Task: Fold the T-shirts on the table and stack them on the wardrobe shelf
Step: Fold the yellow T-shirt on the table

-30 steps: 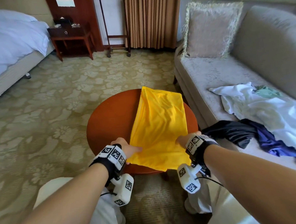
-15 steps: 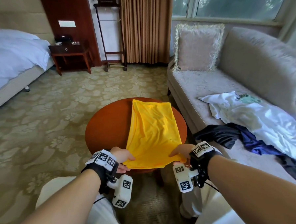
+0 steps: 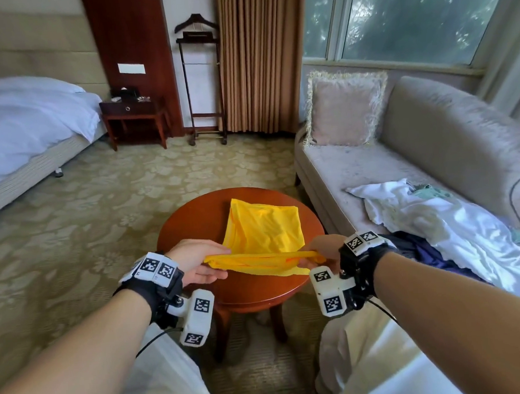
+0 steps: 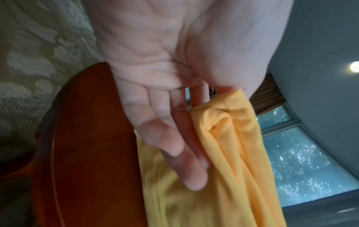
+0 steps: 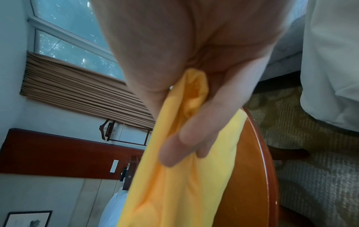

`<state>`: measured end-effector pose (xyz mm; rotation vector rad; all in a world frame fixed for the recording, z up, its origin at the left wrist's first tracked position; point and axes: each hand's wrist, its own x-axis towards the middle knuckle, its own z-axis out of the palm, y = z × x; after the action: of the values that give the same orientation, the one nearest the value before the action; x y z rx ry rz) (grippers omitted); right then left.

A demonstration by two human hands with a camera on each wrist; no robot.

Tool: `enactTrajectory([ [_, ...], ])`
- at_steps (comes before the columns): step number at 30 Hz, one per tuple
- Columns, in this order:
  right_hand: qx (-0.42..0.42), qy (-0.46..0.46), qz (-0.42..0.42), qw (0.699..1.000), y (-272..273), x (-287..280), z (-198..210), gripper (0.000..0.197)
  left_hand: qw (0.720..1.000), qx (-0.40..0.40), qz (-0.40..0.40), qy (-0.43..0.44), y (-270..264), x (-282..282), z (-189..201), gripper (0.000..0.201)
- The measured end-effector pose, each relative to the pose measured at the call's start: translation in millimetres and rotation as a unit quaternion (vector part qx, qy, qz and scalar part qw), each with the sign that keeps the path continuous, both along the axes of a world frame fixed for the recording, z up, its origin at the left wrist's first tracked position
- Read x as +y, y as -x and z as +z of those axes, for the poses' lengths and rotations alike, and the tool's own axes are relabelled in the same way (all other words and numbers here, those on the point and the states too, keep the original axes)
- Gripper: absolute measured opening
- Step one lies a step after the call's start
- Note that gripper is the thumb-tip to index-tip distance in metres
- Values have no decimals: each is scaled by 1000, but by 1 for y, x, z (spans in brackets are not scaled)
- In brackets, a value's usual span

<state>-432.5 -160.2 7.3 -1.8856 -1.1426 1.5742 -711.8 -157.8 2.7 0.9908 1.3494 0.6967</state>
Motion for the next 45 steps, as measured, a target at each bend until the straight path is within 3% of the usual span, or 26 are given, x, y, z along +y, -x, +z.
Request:
enactTrajectory([
  [3, 7, 4, 42, 999, -5, 2, 0, 16, 1000, 10, -23, 6, 7, -1, 5, 31],
  [6, 23, 12, 49, 998, -11, 7, -6, 6, 997, 36, -54, 32, 9, -2, 6, 25],
  [8, 39, 42, 65, 996, -10, 5, 3, 10, 996, 26, -69, 51, 8, -1, 8, 23],
  [12, 125, 105, 50, 985, -20, 13, 14, 58, 995, -69, -18, 72, 4, 8, 12, 26],
  [13, 137, 110, 58, 983, -22, 17, 13, 62, 992, -106, 10, 70, 2, 12, 12, 27],
  [17, 114, 98, 89, 985, -32, 37, 5, 60, 967, -236, 74, 62, -1, 32, 7, 37],
  [20, 93, 69, 63, 991, -34, 47, 2, 31, 959, -272, 68, 50, -7, 50, -2, 44],
  [23, 78, 22, 1, 997, -36, 63, -1, 12, 975, -221, 38, 13, -15, 72, -11, 38],
  [25, 59, 21, -11, 998, -36, 76, -1, 11, 983, -180, 42, 3, -16, 88, -14, 28],
  [28, -39, 3, -34, 999, -34, 100, 0, 24, 998, -50, 44, 2, -17, 111, -14, 17],
  [31, -137, -36, -21, 990, -32, 127, -3, 32, 996, 70, 54, -12, -17, 141, -17, 22],
  [33, -183, -58, -2, 981, -33, 144, -8, 54, 989, 135, 51, -36, -18, 159, -19, 26],
  [39, -236, -59, 13, 970, -33, 192, -35, 56, 979, 193, 32, -53, -24, 205, -40, 30],
  [42, -302, -42, 56, 951, -28, 209, -48, 52, 976, 213, 11, -48, -22, 225, -60, 68],
  [45, -355, -32, 75, 931, -26, 223, -64, 49, 965, 256, 6, -62, -23, 239, -75, 58],
])
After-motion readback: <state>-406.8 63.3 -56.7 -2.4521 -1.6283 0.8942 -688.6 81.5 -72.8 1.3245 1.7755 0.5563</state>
